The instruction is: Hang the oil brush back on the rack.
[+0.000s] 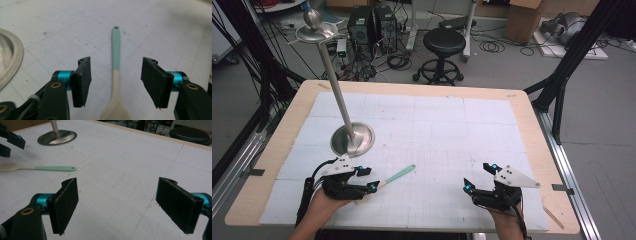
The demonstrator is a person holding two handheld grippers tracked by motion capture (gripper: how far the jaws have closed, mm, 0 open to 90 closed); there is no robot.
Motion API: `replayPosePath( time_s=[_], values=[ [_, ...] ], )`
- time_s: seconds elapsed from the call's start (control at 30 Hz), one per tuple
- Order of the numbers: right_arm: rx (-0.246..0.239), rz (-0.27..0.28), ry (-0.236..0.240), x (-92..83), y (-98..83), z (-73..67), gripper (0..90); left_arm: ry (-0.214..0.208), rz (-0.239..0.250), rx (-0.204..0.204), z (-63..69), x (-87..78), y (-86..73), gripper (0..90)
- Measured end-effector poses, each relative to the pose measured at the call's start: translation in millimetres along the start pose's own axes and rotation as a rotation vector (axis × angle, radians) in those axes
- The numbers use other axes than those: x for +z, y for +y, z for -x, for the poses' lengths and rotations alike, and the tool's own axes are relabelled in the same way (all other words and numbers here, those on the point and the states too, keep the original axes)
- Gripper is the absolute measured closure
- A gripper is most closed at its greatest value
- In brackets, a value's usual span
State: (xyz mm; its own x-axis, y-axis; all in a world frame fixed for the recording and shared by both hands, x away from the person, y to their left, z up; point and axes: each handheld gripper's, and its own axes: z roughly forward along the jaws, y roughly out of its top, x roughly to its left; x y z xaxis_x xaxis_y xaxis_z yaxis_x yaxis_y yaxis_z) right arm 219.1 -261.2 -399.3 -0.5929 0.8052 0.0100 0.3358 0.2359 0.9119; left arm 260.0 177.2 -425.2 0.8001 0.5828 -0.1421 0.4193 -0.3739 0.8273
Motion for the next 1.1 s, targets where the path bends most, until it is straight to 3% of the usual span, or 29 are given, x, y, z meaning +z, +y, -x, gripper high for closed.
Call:
replayPosePath(
  time_s=[0.17,0.43,0.53,0.83,1.1],
  values=[
    [0.003,0.003,0.001,-1.4,0.6,-2.3,17.2,-0.020,-0.095,0.057,3.2,16.4,3.1,52.9],
    [0.013,0.002,-0.005,-2.6,-0.3,-1.4,17.2,-0.037,-0.154,0.082,2.3,31.0,7.8,65.8],
    [0.009,0.001,-0.004,-2.3,-0.4,-1.2,17.2,-0.024,-0.179,0.095,2.6,34.5,7.2,67.0],
    [0.012,-0.003,-0.005,-2.3,-0.5,-1.8,17.2,-0.004,-0.201,0.130,5.3,35.8,7.0,70.5],
    [0.017,-0.001,-0.008,-2.6,-0.9,-1.0,17.2,0.001,-0.204,0.119,5.2,36.4,7.4,80.9]
  ],
)
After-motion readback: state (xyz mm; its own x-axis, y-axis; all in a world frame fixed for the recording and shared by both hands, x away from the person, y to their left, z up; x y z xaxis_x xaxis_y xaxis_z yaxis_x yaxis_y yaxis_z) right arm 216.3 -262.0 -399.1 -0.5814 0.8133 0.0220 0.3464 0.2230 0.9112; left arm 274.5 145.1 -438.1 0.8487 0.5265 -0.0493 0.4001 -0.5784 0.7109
